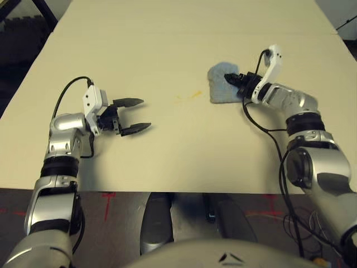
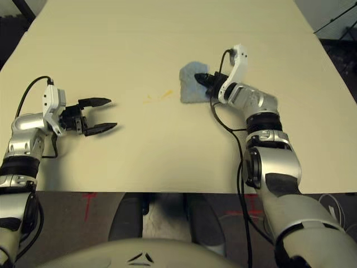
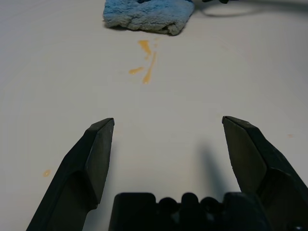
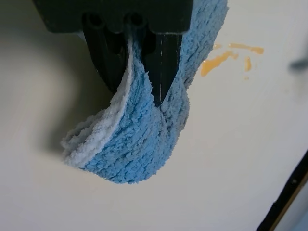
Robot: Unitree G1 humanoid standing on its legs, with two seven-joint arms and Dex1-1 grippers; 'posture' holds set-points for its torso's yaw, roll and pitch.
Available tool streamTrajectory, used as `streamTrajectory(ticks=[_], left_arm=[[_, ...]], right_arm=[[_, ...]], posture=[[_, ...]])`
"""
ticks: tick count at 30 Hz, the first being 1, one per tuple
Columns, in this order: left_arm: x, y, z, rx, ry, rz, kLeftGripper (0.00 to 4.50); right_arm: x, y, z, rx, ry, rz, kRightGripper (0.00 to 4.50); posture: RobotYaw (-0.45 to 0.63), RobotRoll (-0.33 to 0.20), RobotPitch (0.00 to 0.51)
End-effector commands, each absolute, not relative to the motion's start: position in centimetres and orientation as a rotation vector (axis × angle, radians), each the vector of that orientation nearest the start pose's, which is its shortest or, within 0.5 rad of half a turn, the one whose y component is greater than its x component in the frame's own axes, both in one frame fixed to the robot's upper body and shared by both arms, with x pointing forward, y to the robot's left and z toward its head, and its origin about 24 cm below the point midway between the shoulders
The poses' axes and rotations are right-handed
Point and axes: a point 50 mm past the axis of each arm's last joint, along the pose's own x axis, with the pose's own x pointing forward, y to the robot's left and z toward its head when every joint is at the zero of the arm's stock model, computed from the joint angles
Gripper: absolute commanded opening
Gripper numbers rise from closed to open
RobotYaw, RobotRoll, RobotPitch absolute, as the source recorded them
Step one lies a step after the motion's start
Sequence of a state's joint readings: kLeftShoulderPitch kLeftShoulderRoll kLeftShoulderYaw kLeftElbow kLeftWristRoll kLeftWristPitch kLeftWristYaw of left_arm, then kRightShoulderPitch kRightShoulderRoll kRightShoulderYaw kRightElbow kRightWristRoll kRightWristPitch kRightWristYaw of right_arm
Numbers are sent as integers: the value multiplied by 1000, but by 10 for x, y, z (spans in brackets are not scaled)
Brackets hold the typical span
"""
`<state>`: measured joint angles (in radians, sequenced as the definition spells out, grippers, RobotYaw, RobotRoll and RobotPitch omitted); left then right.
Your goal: Wipe the water off the table with a rag.
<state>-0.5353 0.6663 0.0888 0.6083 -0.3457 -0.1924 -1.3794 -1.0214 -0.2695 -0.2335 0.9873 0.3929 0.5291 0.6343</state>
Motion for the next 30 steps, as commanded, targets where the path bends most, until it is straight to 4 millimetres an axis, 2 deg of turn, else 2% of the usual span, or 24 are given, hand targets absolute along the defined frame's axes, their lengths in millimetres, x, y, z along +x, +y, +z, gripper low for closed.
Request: streamTrajectory(ticks=[1,12,15,19,24,27,30], left_arm=[[304,267,131,366,-8,-1075,4500],[302,274,130,378,-4,-1016,4500],[302,274,130,378,-5,-1011,4500],[302,273,130,375,-7,-1005,4500],[302,273,128,377,-3,-1006,4500],[302,273,127,380,-2,-1007,4500],[304,271,127,380,-3,-1012,4500]], right_arm=[[391,-126,108,454,460,675,69],[368,-32,95,461,585,974,69],[360,-12,95,461,606,1040,69],[350,3,91,451,638,1104,69],[346,0,87,458,651,1119,69],[350,-14,88,471,639,1080,68],[359,-44,90,478,613,1005,68]], posture=[[225,0,208],[258,0,214],[263,0,215],[265,0,215],[260,0,214],[260,0,214],[240,0,212]])
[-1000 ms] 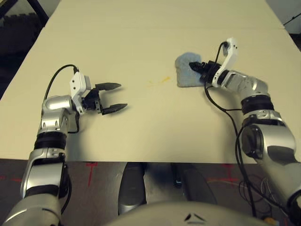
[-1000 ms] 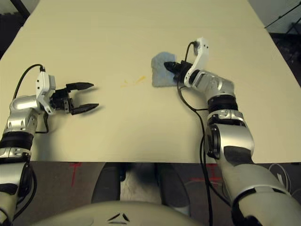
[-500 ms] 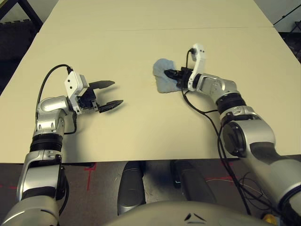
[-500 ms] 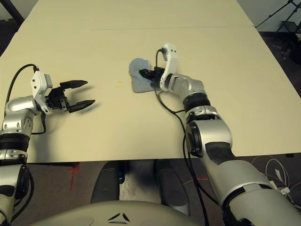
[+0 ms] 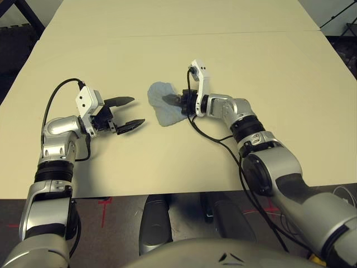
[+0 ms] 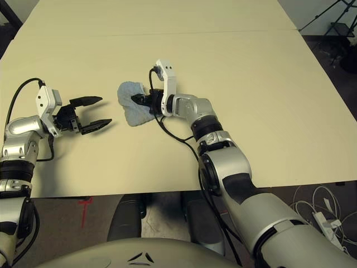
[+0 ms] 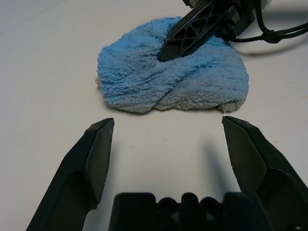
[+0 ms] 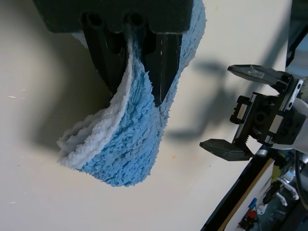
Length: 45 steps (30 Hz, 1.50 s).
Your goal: Wipe the water off the table with a rag.
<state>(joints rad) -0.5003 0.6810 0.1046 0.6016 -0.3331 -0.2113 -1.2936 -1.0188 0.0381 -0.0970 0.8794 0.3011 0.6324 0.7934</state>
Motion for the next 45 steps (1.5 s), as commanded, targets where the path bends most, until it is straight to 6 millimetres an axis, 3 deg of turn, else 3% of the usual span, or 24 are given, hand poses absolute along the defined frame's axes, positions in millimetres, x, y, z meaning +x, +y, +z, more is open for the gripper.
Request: streamTrajectory(ticks=[1,7,14,17,25,32,36,41,45], left_arm=[[305,270,126,380,-3,-1014,4500],[309,267,126,379,-9,-1028,4500],[311,264,126,377,-15,-1044,4500],[312,263,125,376,-17,-1048,4500],[316,257,125,370,-30,-1070,4500],[318,255,124,366,-32,-1078,4500],[319,254,123,364,-32,-1082,4500],[321,253,123,361,-34,-1086,4500],[322,252,123,349,-35,-1088,4500]], right_arm=[[362,-55,91,477,605,982,68],[367,-126,100,435,576,842,68],[356,-202,118,356,554,695,68],[353,-213,128,362,525,677,66],[355,-238,179,454,329,650,65],[343,-295,205,344,318,499,64],[333,-317,200,321,364,433,64],[326,-332,162,261,498,307,63],[322,-343,130,-75,573,202,1454]], posture=[[235,0,212],[212,0,215],[191,0,218],[180,0,218],[157,0,214],[140,0,212],[134,0,211],[126,0,208],[126,0,204]])
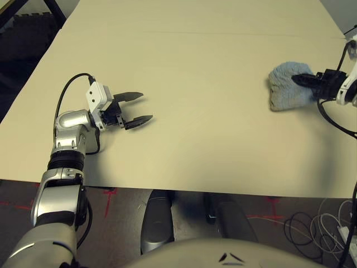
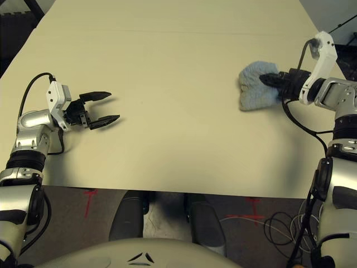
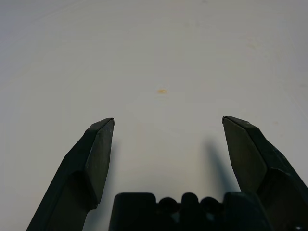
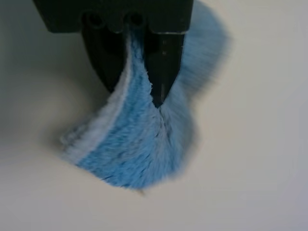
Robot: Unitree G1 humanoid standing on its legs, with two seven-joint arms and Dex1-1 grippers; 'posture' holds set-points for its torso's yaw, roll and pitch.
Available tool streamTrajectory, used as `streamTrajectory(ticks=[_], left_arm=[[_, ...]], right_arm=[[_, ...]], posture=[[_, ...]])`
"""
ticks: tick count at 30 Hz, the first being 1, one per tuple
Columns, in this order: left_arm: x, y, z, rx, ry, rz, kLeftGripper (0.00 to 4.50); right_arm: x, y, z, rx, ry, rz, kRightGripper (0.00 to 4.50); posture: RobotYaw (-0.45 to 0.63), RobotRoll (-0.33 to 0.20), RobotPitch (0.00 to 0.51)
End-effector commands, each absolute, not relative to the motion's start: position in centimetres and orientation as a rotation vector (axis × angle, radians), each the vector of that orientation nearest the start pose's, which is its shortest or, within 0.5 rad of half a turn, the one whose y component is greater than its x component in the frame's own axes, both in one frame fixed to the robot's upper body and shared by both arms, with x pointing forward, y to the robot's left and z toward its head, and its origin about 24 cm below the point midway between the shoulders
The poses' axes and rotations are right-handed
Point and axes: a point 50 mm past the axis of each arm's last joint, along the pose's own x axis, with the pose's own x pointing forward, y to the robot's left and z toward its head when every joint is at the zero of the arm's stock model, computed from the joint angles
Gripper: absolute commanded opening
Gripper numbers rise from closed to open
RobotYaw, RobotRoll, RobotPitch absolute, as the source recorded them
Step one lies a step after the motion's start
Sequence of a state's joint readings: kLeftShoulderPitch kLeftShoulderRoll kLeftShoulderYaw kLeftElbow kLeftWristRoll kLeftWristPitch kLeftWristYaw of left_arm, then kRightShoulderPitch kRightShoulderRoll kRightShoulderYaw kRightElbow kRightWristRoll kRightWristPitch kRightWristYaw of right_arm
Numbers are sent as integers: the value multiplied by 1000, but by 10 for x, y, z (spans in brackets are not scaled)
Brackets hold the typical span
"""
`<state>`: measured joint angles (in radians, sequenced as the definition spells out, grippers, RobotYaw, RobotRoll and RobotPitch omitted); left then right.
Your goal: Wipe the water off the table with a rag.
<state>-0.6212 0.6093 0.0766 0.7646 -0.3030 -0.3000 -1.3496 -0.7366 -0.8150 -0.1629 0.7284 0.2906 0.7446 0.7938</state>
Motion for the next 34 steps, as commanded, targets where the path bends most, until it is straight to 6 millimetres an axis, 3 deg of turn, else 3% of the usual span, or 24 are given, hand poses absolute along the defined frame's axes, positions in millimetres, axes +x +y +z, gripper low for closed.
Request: streamTrajectory(ticks=[1,8,11,19,25,34], left_arm=[[322,253,123,346,-35,-1082,4500],[330,263,135,257,-85,-927,4500],[338,275,149,165,-157,-740,4500],[349,315,168,108,-229,-265,4500],[349,342,174,78,-238,13,4500],[345,350,172,104,-250,100,4500]], right_arm=[[322,-345,128,-114,561,197,1747],[328,-370,160,-185,261,50,4484],[326,-381,178,-195,100,-16,4484],[320,-394,199,-89,-204,-153,4484],[320,-399,191,-21,-236,-234,4484],[323,-391,168,28,-198,-246,4484]], posture=[[126,0,204],[120,0,195],[121,0,192],[151,0,187],[167,0,179],[172,0,171]])
